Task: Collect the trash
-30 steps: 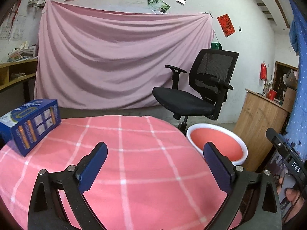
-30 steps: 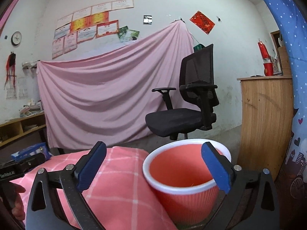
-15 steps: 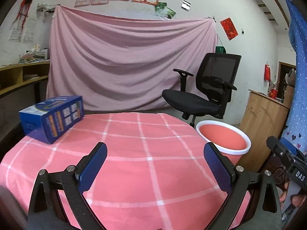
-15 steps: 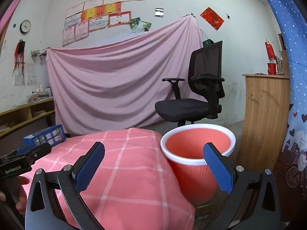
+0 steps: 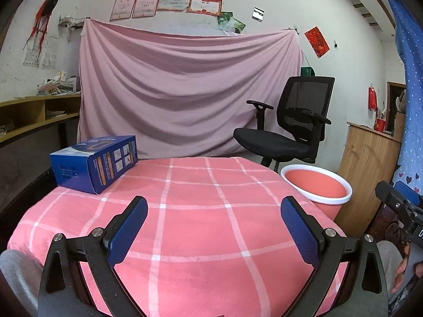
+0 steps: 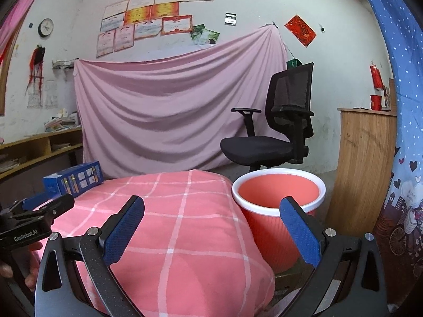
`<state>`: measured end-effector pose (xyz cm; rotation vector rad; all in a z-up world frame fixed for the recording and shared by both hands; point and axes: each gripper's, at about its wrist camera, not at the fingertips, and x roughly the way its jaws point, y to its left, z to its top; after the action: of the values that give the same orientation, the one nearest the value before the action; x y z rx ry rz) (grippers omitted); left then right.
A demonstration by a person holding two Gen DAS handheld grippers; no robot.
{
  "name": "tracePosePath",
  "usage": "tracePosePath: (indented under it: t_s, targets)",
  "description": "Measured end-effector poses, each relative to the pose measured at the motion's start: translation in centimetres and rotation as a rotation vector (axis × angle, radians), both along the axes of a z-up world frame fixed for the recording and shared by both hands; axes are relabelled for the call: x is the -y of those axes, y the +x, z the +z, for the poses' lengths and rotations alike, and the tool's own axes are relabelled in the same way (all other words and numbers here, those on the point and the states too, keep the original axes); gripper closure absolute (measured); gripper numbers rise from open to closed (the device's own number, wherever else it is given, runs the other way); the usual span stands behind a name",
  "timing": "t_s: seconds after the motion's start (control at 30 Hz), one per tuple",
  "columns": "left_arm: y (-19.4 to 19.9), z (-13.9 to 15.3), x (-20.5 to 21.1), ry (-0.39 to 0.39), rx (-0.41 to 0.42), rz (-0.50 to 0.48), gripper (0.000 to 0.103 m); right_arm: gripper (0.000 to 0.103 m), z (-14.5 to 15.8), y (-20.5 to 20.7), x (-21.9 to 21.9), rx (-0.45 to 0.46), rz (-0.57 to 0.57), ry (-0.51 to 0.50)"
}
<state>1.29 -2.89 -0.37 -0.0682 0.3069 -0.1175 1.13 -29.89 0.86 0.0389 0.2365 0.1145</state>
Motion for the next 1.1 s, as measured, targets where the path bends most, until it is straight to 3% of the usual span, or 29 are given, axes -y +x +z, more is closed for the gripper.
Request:
tracePosePath:
  t_s: [1.1]
  targets:
    - [-0.6,-0.9,-1.0,0.004,0.001,0.018,0.004,0.000,-0.8,0.4,-1.3,-0.029,0.010,-0.032]
